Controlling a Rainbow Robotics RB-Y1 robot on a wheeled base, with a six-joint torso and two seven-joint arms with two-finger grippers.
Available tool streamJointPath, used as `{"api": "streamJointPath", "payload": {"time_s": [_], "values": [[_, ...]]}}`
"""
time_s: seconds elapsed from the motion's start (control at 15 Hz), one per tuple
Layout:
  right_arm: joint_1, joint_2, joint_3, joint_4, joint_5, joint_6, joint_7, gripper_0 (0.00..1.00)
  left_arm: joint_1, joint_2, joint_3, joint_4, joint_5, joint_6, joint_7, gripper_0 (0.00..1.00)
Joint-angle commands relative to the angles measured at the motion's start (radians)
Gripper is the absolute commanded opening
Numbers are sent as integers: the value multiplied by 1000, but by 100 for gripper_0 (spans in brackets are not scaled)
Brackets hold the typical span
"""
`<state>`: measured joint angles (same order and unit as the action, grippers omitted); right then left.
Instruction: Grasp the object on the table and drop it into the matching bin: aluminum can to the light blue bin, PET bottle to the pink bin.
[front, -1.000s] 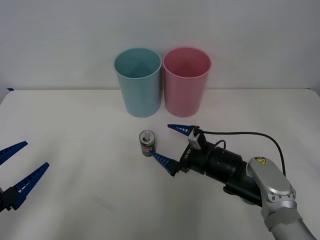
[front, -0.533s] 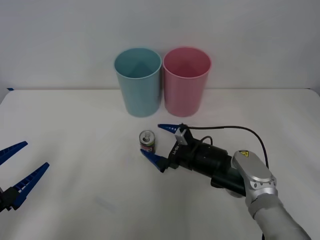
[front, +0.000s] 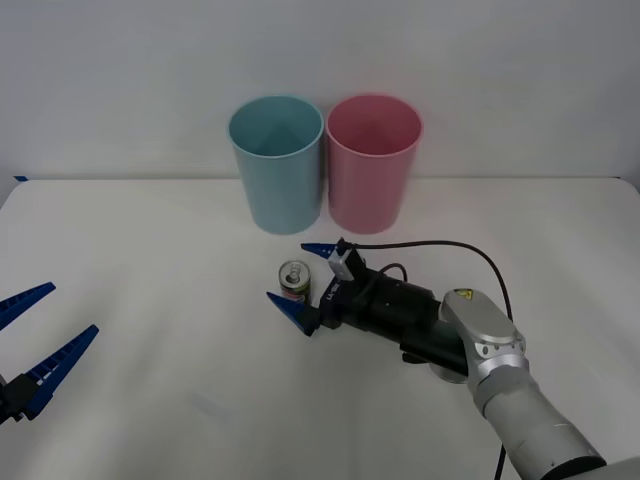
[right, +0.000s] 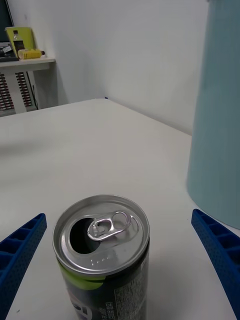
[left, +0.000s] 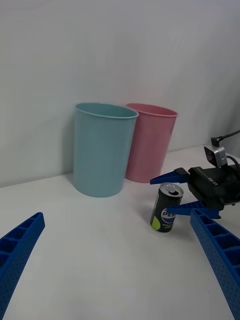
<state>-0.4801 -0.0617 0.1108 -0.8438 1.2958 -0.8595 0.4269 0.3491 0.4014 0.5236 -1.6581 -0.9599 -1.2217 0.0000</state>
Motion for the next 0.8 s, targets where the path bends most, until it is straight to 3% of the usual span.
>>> {"api": "streamJointPath", "payload": {"time_s": [0.07, 0.2, 0.27, 0.33, 0.4, 0.47, 0.8], "values": [[0, 0, 3, 0, 0, 11, 7, 100, 0, 0, 0, 0, 0, 0, 0, 100], [5, 0, 1, 0, 0, 17, 16, 100, 0, 0, 0, 0, 0, 0, 0, 100], [5, 0, 1, 0, 0, 17, 19, 86, 0, 0, 0, 0, 0, 0, 0, 100], [8, 0, 1, 2, -1, 17, 23, 32, 0, 0, 0, 0, 0, 0, 0, 100], [8, 0, 1, 0, -1, 19, 24, 18, 0, 0, 0, 0, 0, 0, 0, 100], [9, 0, 1, 2, -1, 20, 29, 9, 0, 0, 0, 0, 0, 0, 0, 100], [11, 0, 6, 0, -6, 19, 33, 0, 0, 0, 0, 0, 0, 0, 0, 100]]}}
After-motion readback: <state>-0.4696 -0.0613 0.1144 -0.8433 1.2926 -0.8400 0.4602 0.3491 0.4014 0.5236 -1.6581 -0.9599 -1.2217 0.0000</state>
